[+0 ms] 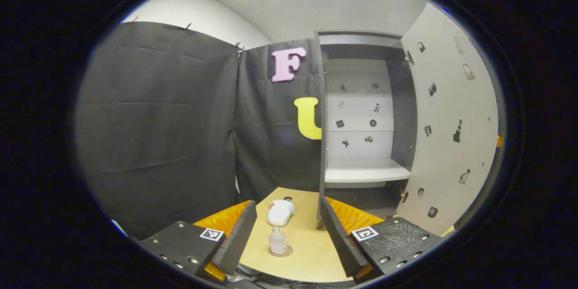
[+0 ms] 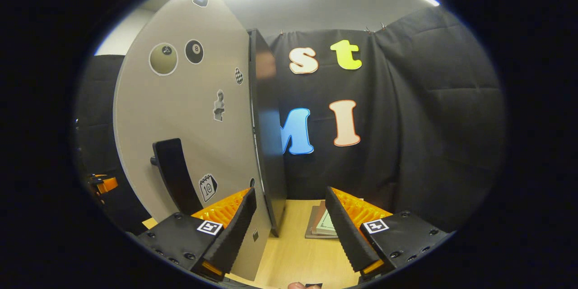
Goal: Open the cabinet door with the right hand, grasp the bottle in the cabinet with the left hand and place it on the coaster, then close the cabinet door with the right hand.
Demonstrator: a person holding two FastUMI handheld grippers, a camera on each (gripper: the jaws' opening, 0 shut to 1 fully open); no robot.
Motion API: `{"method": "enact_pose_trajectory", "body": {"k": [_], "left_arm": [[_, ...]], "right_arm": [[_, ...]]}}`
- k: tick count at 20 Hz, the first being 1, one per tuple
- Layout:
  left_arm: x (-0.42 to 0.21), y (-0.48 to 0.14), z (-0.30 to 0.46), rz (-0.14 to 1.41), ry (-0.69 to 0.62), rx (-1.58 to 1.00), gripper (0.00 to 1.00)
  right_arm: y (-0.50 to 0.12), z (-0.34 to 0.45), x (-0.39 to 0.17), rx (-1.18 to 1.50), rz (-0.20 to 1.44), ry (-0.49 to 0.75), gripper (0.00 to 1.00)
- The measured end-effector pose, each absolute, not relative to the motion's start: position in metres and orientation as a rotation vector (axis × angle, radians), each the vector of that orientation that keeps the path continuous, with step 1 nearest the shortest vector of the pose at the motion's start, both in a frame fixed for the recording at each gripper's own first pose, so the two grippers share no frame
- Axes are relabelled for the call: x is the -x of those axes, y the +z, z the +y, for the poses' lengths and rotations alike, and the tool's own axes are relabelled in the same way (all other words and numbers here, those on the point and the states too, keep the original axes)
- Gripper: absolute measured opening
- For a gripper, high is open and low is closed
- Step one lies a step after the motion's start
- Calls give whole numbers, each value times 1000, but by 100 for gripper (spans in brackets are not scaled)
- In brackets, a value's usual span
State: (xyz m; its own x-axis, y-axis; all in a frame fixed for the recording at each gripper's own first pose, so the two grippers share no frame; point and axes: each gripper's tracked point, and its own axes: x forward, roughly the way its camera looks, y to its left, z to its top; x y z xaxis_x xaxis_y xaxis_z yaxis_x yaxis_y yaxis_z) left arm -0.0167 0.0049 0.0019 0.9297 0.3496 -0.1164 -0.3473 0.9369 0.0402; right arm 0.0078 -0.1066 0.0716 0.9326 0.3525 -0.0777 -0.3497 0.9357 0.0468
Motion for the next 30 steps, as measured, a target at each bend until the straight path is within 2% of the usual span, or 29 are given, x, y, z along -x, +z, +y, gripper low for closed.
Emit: {"method": "enact_pose_trajectory", "body": {"k": [6, 8, 9, 10, 12, 13, 14, 18, 24, 29, 30], "left_arm": [[18, -7, -7, 135, 330, 1, 87], [12, -16, -3, 146, 305, 0, 87], [9, -23, 0, 158, 292, 15, 86], [7, -28, 3, 167, 280, 36, 86], [7, -33, 12, 172, 260, 69, 86], [7, -37, 18, 176, 252, 74, 85], [5, -39, 24, 179, 243, 72, 87], [-2, -42, 51, 190, 235, 70, 85], [-14, -49, 80, 206, 198, 74, 85], [-11, -39, 103, 184, 203, 64, 85], [-11, -37, 105, 180, 198, 81, 88]], "right_arm": [[82, -88, 3, -36, 106, 393, 97], [81, -87, 5, -18, 103, 363, 97], [81, -89, 4, -8, 106, 332, 91], [79, -90, 7, -6, 116, 316, 96], [77, -81, 9, -16, 127, 315, 96], [74, -77, 11, -13, 139, 319, 90], [72, -73, 14, -3, 143, 318, 95], [72, -54, 25, 45, 122, 296, 95], [65, -2, 28, 13, 161, 382, 95], [66, 34, 36, 25, 143, 393, 95], [64, 40, 36, 12, 150, 396, 95]]}}
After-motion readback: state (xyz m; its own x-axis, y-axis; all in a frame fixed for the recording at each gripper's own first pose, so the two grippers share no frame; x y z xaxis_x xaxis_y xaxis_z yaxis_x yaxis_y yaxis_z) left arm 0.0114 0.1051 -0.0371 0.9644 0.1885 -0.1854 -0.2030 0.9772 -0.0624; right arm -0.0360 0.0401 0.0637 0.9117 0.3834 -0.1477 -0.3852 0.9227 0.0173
